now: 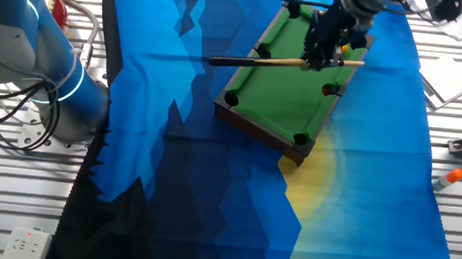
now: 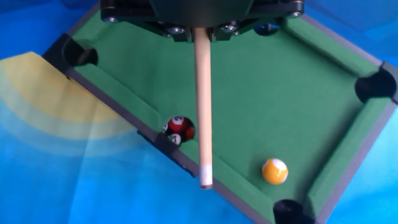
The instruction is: Hit the pool ball
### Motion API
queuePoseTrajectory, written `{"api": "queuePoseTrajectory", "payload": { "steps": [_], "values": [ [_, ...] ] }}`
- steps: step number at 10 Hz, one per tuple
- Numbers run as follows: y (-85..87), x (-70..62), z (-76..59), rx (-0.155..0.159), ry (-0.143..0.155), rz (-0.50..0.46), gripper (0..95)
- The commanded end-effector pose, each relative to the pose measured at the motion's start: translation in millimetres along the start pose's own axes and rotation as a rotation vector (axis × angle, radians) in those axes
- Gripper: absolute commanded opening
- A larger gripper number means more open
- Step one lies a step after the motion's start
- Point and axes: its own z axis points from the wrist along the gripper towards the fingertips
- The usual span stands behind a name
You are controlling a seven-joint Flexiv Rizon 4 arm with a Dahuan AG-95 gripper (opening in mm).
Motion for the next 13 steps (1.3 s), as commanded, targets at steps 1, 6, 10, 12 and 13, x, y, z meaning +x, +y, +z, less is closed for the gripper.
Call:
{"api": "queuePoseTrajectory", "payload": {
  "steps": [1, 6, 10, 12, 13],
  "values": [
    [1.9, -0.2, 0.7, -0.007, -0.007, 0.009, 0.0],
    [1.9, -0.2, 0.7, 0.003, -0.004, 0.032, 0.0],
    [1.9, -0.2, 0.7, -0.003, -0.012, 0.052, 0.0],
    [1.9, -0.2, 0.7, -0.005, -0.005, 0.013, 0.0],
    [1.9, -0.2, 0.7, -0.005, -0.006, -0.002, 0.0]
  ]
}}
